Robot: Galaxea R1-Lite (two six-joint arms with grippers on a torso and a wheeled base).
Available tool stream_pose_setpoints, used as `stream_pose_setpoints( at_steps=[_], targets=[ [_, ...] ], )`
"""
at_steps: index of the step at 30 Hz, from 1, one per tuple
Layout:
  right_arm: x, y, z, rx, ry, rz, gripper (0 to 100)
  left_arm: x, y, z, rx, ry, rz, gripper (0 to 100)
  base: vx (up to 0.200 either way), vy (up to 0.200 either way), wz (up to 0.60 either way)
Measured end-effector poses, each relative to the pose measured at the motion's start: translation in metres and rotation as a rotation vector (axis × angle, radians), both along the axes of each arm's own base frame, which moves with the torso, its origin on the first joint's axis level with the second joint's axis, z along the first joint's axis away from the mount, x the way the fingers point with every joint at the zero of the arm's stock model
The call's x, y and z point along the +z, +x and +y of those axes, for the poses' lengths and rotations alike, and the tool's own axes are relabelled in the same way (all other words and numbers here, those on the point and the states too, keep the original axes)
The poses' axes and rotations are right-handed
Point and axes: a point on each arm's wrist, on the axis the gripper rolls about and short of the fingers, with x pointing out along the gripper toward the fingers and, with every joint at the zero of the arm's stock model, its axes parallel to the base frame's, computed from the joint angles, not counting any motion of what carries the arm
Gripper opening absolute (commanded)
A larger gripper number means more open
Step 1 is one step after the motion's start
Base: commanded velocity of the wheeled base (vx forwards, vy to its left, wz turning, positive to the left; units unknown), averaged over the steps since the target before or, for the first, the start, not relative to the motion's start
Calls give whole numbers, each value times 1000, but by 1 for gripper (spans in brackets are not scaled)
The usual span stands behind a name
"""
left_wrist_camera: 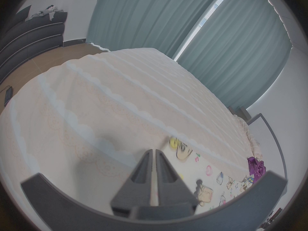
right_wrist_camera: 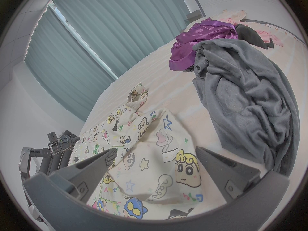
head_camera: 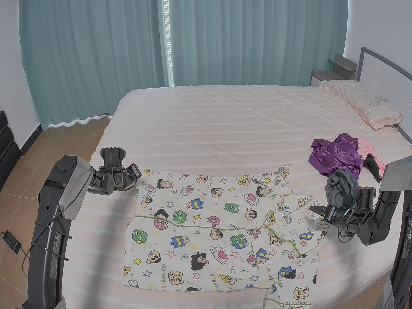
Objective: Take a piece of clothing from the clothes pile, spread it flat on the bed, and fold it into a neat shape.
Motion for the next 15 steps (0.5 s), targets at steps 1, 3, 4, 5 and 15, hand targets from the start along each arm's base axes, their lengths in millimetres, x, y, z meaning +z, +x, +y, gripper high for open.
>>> stream_pose_setpoints(
  at_steps=[1,3,4,5,15],
  targets=[
    [0,0,0,0,0,-1,100,0,0,0,0,0,2,100,0,0,0],
    [0,0,0,-1,0,-1,100,-1,0,1,1,0,6,100,0,0,0],
    [1,0,0,-1,0,-3,100,-1,0,1,3,-1,7,100,0,0,0],
    [1,1,0,-1,0,-4,100,-1,0,1,4,-3,10,100,0,0,0],
    [14,3,-9,-34,4,-46,100,5,-12,14,40,-57,69,100,0,0,0]
  ],
)
